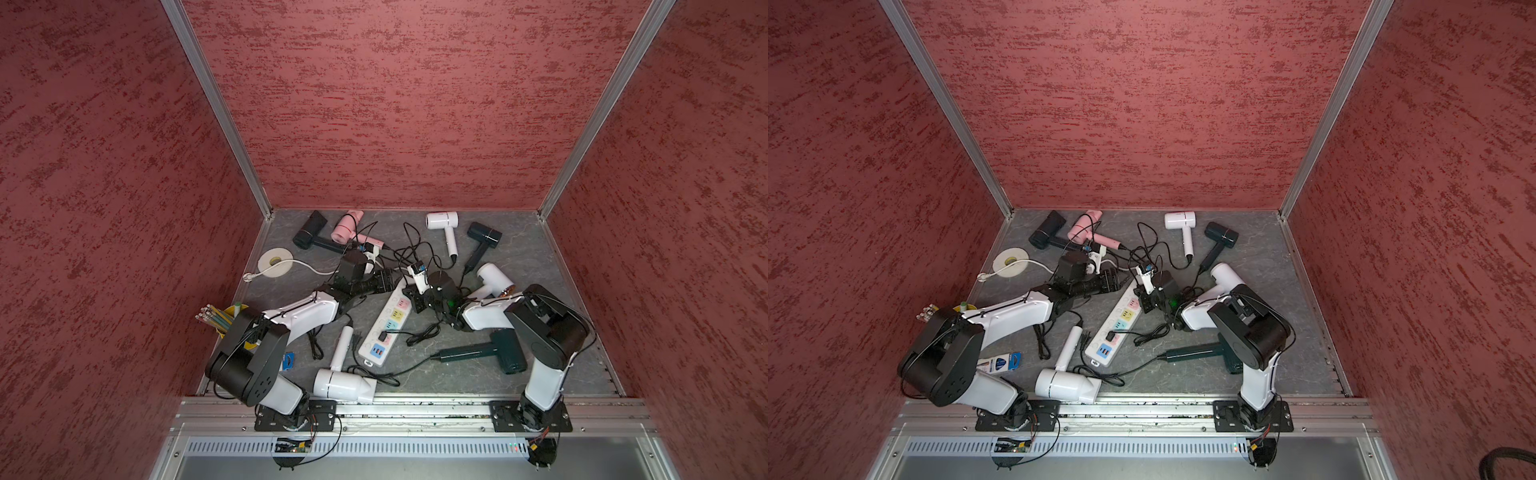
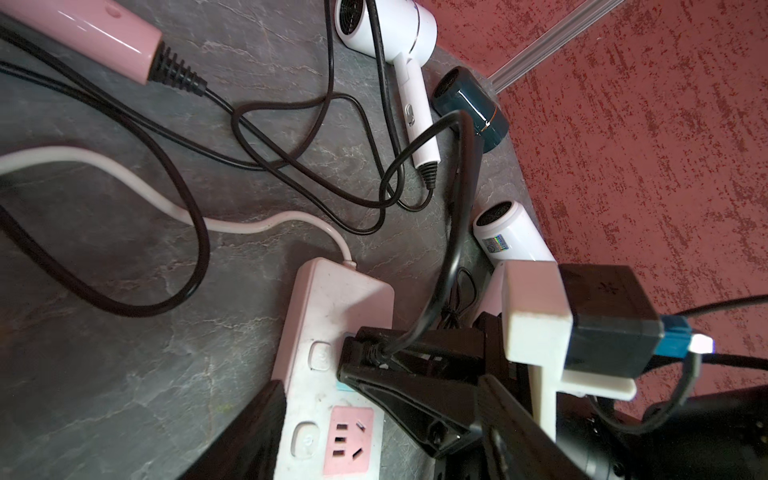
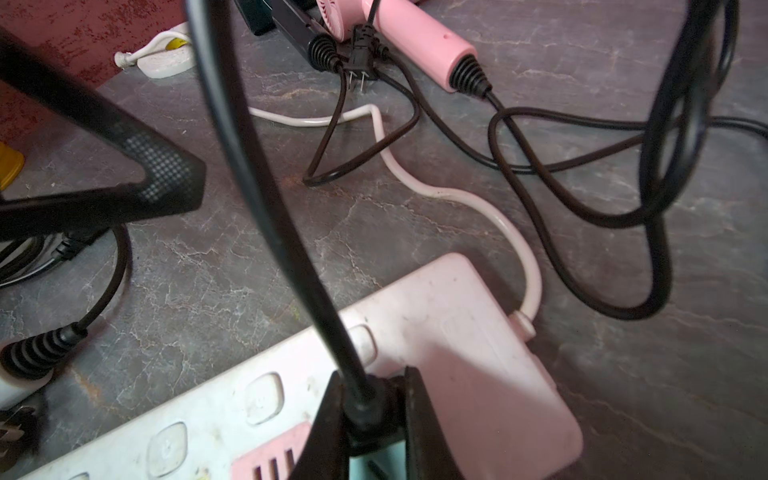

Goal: Charge the blow dryers
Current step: Insert the plug into the socket.

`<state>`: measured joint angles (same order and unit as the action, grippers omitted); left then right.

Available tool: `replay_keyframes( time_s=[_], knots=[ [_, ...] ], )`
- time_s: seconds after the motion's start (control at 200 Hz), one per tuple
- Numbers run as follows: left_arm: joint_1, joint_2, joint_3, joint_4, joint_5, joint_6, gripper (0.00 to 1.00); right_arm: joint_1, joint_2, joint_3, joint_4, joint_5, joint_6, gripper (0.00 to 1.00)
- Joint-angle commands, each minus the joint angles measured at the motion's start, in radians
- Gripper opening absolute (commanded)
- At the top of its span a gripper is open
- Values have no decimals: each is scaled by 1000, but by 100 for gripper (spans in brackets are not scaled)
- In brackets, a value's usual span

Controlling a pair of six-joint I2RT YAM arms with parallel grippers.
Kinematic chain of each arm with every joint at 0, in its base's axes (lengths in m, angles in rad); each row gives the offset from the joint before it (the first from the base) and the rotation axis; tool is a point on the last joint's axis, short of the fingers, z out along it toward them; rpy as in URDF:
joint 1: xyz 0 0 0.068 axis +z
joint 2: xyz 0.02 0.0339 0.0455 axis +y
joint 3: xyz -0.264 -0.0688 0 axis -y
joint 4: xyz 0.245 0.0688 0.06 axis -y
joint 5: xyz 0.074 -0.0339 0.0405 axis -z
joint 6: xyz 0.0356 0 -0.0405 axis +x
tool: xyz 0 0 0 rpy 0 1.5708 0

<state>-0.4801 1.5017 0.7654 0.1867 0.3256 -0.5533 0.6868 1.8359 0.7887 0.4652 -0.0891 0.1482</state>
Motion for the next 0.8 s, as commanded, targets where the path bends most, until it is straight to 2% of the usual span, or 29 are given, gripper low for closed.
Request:
replay_keyframes(
  time_s=[0.0,0.411,0.561,0.791],
  knots=[
    [8,-44,-19,16,-26,-5,74,5,26,-24,-379,41,58,1],
    [12,-49,-24,21,-31,-5,74,0,-21,96,-384,42,74,18],
    [12,-49,-31,33,-30,-10,74,-1,-88,104,-383,39,75,34],
    [13,-65,-53,56,-48,-10,76,-22,-199,48,-336,-18,87,50]
  ],
)
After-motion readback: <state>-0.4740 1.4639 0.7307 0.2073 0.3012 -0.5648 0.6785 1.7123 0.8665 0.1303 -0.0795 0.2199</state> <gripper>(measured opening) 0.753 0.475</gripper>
